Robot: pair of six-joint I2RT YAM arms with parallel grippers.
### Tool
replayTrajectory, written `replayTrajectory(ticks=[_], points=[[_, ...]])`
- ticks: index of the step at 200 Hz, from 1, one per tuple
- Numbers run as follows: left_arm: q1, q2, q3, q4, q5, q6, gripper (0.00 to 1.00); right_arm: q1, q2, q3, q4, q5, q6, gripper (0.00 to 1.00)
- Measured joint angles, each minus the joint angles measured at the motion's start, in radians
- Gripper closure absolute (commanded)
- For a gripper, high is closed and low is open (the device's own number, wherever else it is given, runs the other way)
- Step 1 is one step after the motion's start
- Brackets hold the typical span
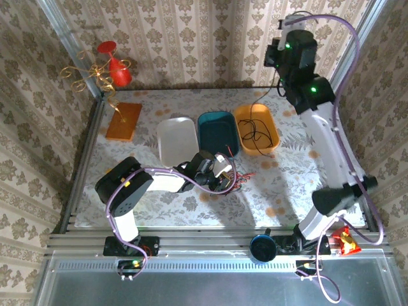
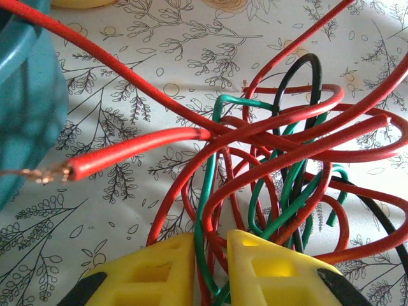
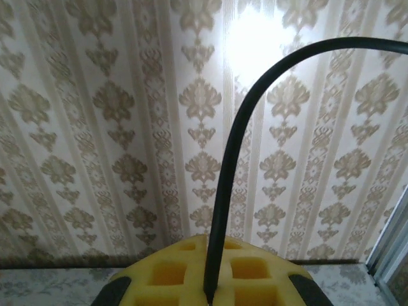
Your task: Untangle the cables
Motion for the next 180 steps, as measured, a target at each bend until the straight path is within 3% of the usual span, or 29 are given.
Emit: replayTrajectory(ticks=[52,128,180], points=[[0.000,0.000,-0.001,0.000,-0.006,0.000,0.80,-0.039,0.127,0.041,-0.016,-0.005,0.013,1.00],[0.000,0.000,-0.002,0.002,-0.010,0.000,0.80,-0.054,0.131,-0.418,-0.005,-0.006,0.108,1.00],[-0.001,0.000,-0.002,0.001,-0.010,0.000,0.80,-0.054,0.132,-0.566,-0.008,-0.015,0.162,1.00]])
